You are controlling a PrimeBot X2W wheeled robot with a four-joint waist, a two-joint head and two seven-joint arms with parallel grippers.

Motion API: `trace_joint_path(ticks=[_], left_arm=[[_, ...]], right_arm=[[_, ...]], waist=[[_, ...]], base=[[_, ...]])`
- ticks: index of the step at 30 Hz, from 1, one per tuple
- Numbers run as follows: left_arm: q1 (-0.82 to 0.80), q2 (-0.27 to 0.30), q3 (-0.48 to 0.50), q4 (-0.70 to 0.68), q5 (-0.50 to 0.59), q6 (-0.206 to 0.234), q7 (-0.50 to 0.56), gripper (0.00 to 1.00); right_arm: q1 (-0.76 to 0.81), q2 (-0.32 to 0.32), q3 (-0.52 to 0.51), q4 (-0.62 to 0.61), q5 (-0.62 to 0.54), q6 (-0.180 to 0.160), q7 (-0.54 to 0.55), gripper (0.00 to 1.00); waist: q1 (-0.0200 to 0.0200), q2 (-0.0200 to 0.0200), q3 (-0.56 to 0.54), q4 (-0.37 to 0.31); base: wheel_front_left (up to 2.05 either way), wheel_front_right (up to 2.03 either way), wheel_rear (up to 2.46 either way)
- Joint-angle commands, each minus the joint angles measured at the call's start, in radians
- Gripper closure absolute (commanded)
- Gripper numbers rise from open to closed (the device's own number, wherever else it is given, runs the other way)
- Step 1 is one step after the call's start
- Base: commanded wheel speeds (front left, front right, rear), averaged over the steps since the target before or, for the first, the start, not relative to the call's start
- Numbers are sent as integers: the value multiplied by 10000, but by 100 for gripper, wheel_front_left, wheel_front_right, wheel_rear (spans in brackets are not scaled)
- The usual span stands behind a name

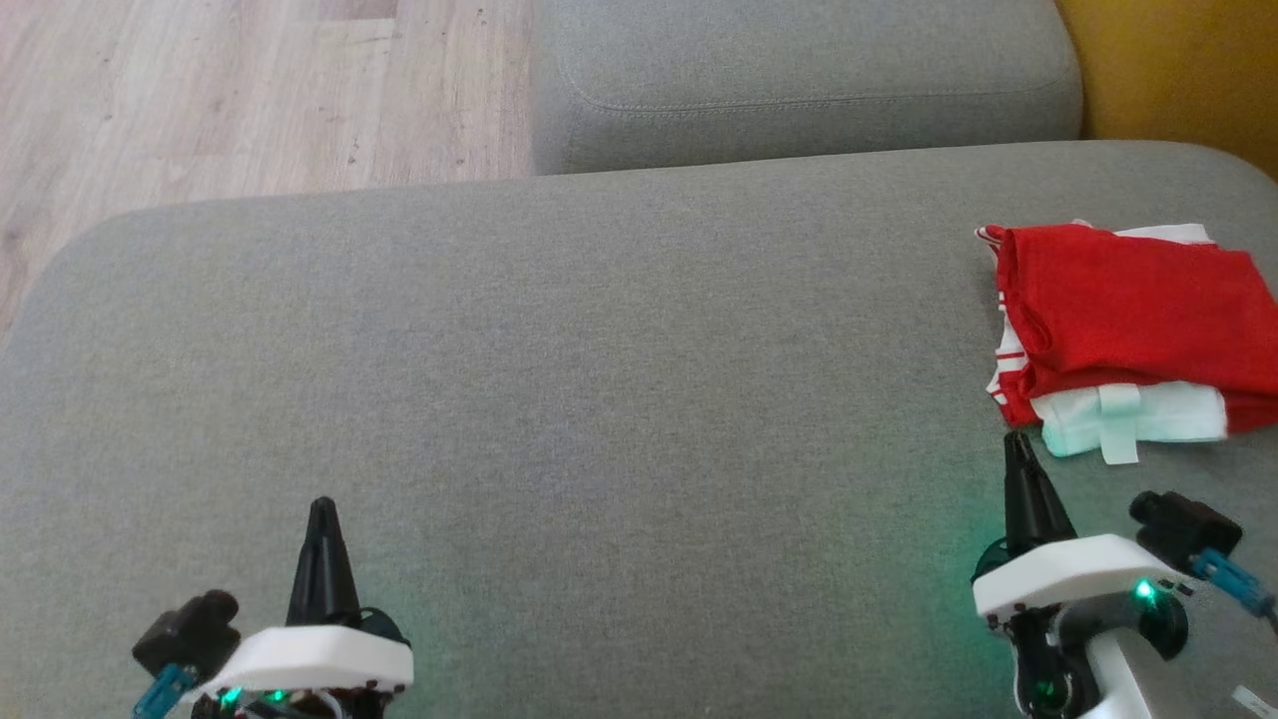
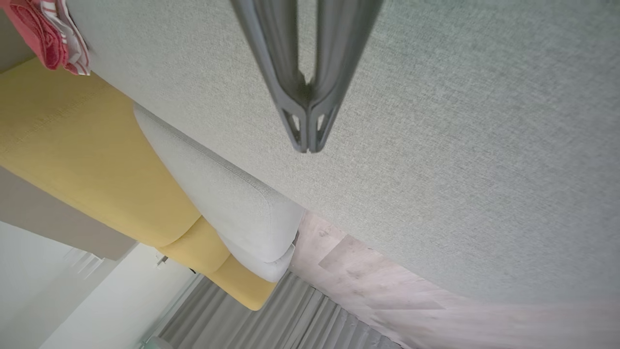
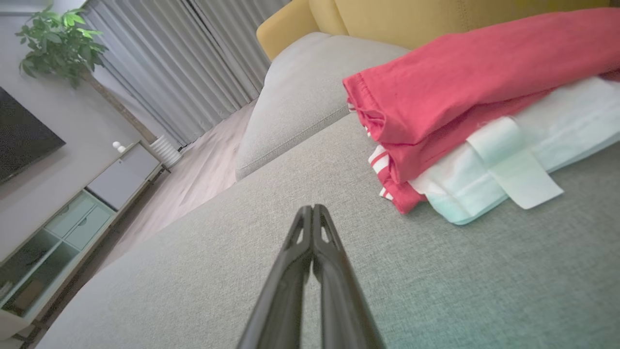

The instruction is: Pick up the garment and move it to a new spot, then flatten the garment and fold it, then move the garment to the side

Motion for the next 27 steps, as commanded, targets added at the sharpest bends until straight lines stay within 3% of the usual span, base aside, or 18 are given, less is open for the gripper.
trace_joint_path(ticks=[1,27], left_arm=[[-485,24,227,-358,-253,-74,60,100],[-560,42,705,-561,-2684,-230,798,100]], right_arm=[[-373,2,-45,-419,312,-2,79,100],[-208,12,-452,-1036,2983,-3,797,100]], waist=[[0,0,1,-3],[0,0,11,-57]], base=[[0,0,0],[0,0,0]])
